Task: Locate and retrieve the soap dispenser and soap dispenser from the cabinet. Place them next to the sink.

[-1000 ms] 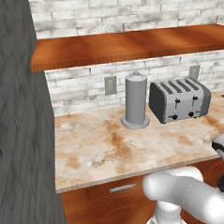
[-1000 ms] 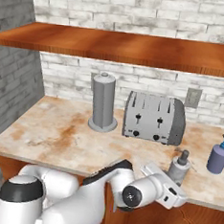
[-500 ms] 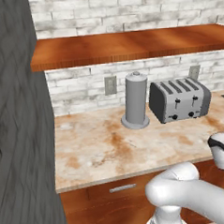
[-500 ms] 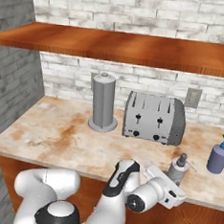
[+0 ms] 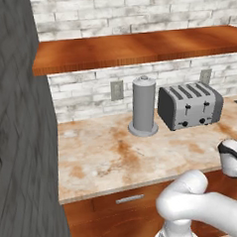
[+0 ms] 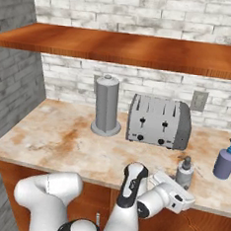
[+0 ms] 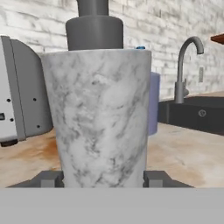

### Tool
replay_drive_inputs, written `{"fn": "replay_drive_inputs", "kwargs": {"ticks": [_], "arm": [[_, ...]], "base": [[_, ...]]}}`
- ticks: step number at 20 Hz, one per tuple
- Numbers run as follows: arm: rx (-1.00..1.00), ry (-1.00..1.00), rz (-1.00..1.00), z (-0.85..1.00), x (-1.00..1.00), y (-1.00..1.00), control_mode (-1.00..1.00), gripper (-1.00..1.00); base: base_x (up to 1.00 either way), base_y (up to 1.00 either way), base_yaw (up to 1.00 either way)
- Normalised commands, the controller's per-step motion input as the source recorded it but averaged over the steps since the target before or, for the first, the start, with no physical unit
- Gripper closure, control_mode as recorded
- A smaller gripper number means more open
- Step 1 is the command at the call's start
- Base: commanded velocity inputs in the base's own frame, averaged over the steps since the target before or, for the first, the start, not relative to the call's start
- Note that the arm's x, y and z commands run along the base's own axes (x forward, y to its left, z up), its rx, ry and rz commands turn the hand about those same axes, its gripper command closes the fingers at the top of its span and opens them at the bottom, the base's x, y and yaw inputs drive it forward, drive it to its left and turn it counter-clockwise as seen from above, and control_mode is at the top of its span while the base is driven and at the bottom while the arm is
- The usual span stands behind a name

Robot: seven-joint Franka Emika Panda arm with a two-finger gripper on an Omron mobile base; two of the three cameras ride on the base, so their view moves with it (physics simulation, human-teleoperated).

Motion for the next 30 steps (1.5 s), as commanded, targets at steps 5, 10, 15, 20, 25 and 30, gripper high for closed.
{"fn": "replay_drive_inputs", "kwargs": {"ticks": [5, 10, 15, 20, 25, 30], "arm": [[-0.07, -0.01, 0.0, -0.06, 0.15, -0.22, -1.0, 1.0], [-0.07, 0.0, 0.0, -0.1, 0.24, -0.45, -1.0, 1.0], [-0.04, 0.0, 0.0, -0.23, 0.22, -0.53, -1.0, 1.0], [-0.01, 0.06, -0.01, -0.39, 0.03, -0.44, -1.0, 1.0], [0.01, 0.1, -0.02, -0.47, -0.03, -0.4, -1.0, 1.0], [0.0, 0.06, -0.01, -0.61, -0.11, -0.38, -1.0, 1.0]], "base": [[0.0, 0.0, 0.0], [0.0, 0.0, 0.0], [0.0, 0.0, 0.0], [0.0, 0.0, 0.0], [0.0, 0.0, 0.0], [0.0, 0.0, 0.0]]}}
